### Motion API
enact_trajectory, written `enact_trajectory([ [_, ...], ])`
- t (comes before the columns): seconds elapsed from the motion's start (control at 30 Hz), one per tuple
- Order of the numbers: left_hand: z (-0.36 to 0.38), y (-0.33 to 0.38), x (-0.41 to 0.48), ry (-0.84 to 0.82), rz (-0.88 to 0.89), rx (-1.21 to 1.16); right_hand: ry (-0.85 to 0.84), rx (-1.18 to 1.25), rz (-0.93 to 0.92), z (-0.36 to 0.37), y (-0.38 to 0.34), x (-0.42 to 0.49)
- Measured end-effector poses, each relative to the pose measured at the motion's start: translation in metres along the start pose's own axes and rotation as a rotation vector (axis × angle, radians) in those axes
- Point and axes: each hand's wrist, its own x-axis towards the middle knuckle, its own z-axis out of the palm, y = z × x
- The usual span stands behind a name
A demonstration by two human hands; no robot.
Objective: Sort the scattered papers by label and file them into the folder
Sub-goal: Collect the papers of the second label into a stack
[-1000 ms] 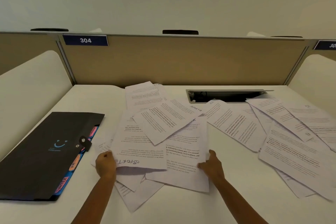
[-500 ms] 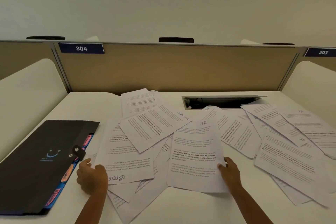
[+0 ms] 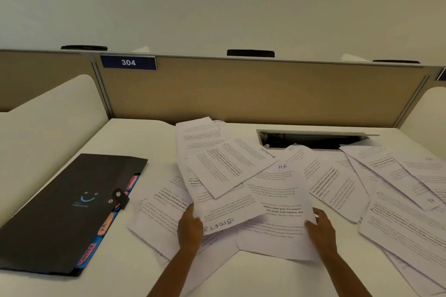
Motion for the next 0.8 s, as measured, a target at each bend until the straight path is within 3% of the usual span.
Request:
enact_trajectory([
  [0.4,0.056,0.042,-0.016,-0.351,0.132,0.062,0.098,0.054,-0.064,-0.007,-0.008,0.013],
  [0.6,0.060,0.052,-0.025,-0.516,0.205,0.037,-0.007,-0.004,0.030,-0.020,0.000,0.022],
  [0.67,0.056,0.053,-0.024,-0.473,0.213,0.041,-0.025,-0.011,0.055,-0.026,0.005,0.026],
  [0.8,0.041,0.037,-0.010,-0.111,0.420,0.366,0.028,-0.062,0.065,-0.041,0.005,0.031],
])
